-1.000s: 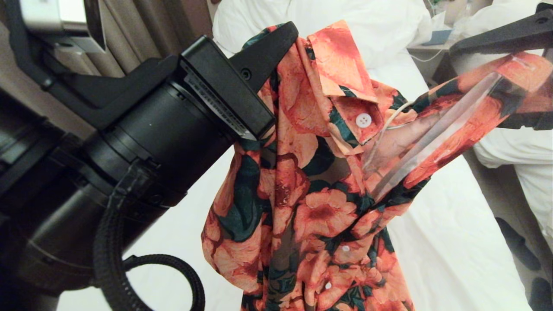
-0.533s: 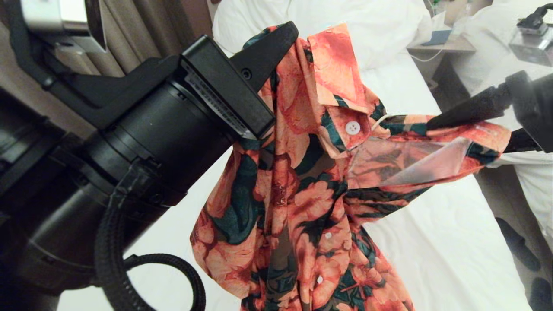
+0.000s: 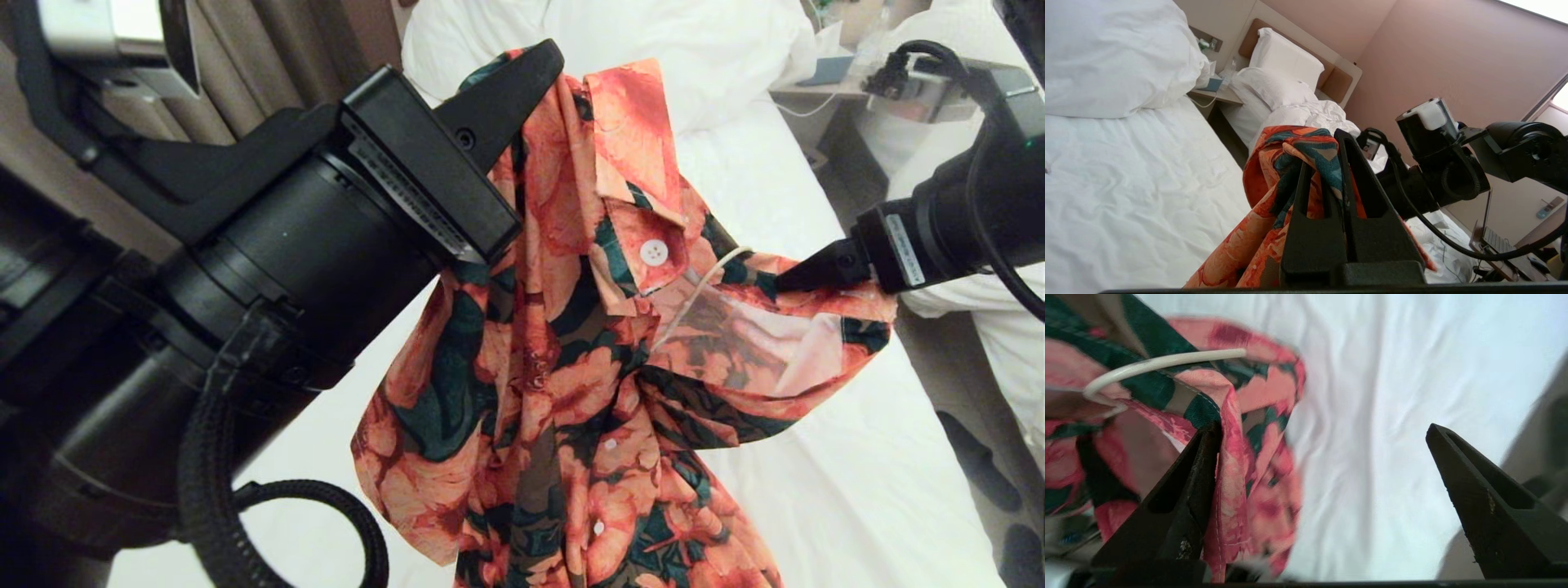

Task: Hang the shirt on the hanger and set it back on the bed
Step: Hook the other side of the shirt onto the hanger

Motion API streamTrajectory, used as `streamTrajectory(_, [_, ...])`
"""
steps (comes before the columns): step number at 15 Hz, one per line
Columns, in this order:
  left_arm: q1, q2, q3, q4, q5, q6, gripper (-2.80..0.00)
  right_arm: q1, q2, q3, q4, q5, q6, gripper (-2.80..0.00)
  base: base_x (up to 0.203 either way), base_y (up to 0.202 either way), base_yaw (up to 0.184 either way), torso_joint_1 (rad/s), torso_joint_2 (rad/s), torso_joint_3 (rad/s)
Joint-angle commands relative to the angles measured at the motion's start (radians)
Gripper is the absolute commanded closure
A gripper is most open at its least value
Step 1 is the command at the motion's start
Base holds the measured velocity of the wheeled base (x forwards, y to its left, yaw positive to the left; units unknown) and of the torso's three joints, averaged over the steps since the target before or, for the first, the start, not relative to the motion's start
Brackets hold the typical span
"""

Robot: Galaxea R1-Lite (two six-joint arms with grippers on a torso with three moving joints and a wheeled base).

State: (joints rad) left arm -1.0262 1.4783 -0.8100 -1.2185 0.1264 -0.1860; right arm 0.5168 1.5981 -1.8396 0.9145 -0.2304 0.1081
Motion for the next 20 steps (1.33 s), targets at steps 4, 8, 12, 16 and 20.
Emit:
streamTrajectory(4, [0.000, 0.005, 0.002, -0.006, 0.001, -0.001, 0.00, 0.067, -0.084, 0.042, -0.144, -0.025, -0.085, -2.80, 0.000, 0.000, 0.000, 0.000, 0.00, 0.000])
streamTrajectory(8, [0.000, 0.008, 0.002, -0.006, 0.001, -0.001, 0.00, 0.077, -0.197, 0.299, -0.460, -0.015, -0.182, -2.80, 0.000, 0.000, 0.000, 0.000, 0.00, 0.000])
streamTrajectory(12, [0.000, 0.010, 0.002, -0.006, 0.001, -0.001, 0.00, 0.039, -0.287, 0.558, -0.987, 0.076, -0.325, -2.80, 0.000, 0.000, 0.000, 0.000, 0.00, 0.000])
streamTrajectory(16, [0.000, 0.007, 0.002, -0.006, 0.001, -0.001, 0.00, 0.011, -0.275, 0.522, -1.077, 0.120, -0.248, -2.80, 0.000, 0.000, 0.000, 0.000, 0.00, 0.000])
streamTrajectory(20, [0.000, 0.005, 0.002, -0.006, 0.001, -0.001, 0.00, -0.019, -0.229, 0.367, -0.999, 0.119, -0.061, -2.80, 0.000, 0.000, 0.000, 0.000, 0.00, 0.000])
